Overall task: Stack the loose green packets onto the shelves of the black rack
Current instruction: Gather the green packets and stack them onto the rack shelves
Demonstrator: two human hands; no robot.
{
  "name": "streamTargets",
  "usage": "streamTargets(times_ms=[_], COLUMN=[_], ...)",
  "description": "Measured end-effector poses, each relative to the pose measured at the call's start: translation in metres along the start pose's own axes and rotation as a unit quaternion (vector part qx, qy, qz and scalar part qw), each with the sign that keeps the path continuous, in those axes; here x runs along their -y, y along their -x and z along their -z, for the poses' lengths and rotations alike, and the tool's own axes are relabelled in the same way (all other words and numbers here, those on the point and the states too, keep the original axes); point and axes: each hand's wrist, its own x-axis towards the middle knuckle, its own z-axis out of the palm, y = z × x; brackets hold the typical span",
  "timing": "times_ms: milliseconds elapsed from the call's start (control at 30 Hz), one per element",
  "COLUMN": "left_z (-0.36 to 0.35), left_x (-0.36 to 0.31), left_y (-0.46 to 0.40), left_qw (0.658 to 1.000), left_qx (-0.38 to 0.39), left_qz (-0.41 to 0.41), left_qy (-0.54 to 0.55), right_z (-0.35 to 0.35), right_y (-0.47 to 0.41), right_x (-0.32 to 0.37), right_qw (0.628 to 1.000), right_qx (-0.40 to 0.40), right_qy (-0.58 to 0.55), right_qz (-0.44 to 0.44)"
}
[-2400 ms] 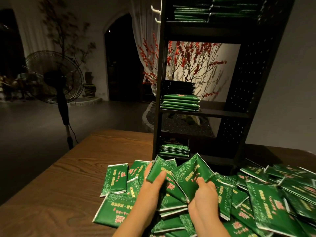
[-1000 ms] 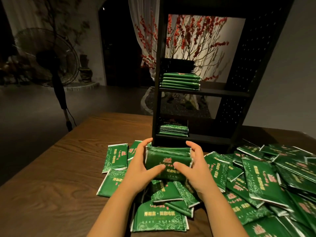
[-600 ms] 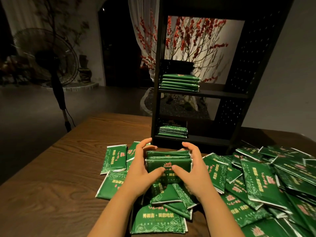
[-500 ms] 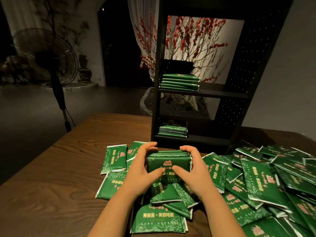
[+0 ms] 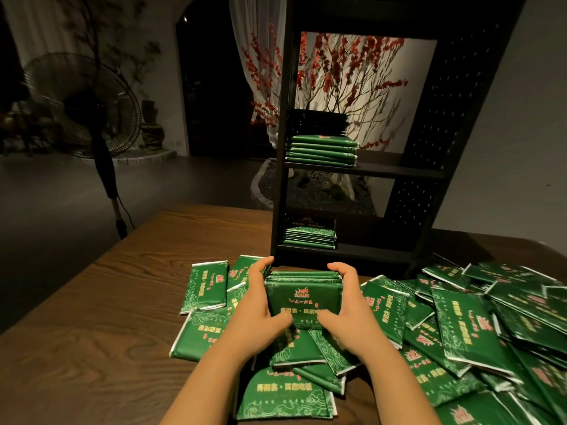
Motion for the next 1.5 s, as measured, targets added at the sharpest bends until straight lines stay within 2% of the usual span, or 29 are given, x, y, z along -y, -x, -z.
streamTargets(times_ms=[233, 333, 433, 533, 700, 767, 833, 933, 1067, 1133, 1200, 1267, 1333, 1400, 1500], left_z=[0.001, 0.001, 0.003, -0.003, 0.002, 0.006, 0.008, 0.010, 0.023, 0.030, 0.034, 0.037, 0.038, 0.040, 0.042], left_x=[-0.008, -0.016, -0.023, -0.036, -0.060, -0.069, -0.080, -0.101, -0.146, -0.165, -0.179, -0.189, -0.195, -0.203, -0.209], left_y=[0.002, -0.001, -0.007, -0.014, -0.036, -0.048, -0.060, -0.078, -0.093, -0.102, -0.114, -0.129, -0.143, -0.153, -0.163], left_qw=[1.000, 0.997, 0.984, 0.989, 0.990, 0.984, 0.965, 0.920, 0.830, 0.807, 0.823, 0.867, 0.895, 0.906, 0.903], left_qx=[-0.001, -0.023, -0.034, -0.023, -0.028, -0.050, -0.069, -0.086, -0.061, -0.051, -0.052, -0.082, -0.117, -0.123, -0.114], left_qz=[0.002, -0.012, -0.003, 0.018, 0.020, 0.040, 0.065, 0.091, 0.134, 0.127, 0.110, 0.114, 0.137, 0.156, 0.158], left_qy=[-0.021, 0.079, 0.174, 0.146, 0.134, 0.166, 0.243, 0.371, 0.538, 0.575, 0.554, 0.478, 0.409, 0.373, 0.382], right_z=[0.000, 0.002, 0.004, 0.006, 0.026, 0.042, 0.058, 0.078, 0.099, 0.110, 0.118, 0.125, 0.129, 0.133, 0.137], right_y=[0.001, 0.000, -0.006, -0.012, -0.021, -0.025, -0.030, -0.042, -0.067, -0.081, -0.094, -0.107, -0.118, -0.127, -0.139], right_x=[0.002, 0.001, -0.001, 0.007, 0.027, 0.038, 0.051, 0.076, 0.113, 0.130, 0.145, 0.158, 0.168, 0.173, 0.176], right_qw=[0.999, 0.996, 0.979, 0.961, 0.959, 0.959, 0.971, 0.984, 0.971, 0.966, 0.967, 0.969, 0.972, 0.971, 0.968], right_qx=[-0.029, -0.066, -0.119, -0.136, -0.147, -0.144, -0.133, -0.130, -0.181, -0.204, -0.212, -0.208, -0.200, -0.205, -0.218], right_qy=[0.002, -0.049, -0.166, -0.238, -0.239, -0.244, -0.198, -0.123, -0.154, -0.155, -0.142, -0.135, -0.121, -0.112, -0.109], right_qz=[0.013, 0.028, 0.001, -0.021, -0.029, -0.018, 0.002, 0.026, 0.033, 0.027, 0.018, -0.003, -0.027, -0.045, -0.065])
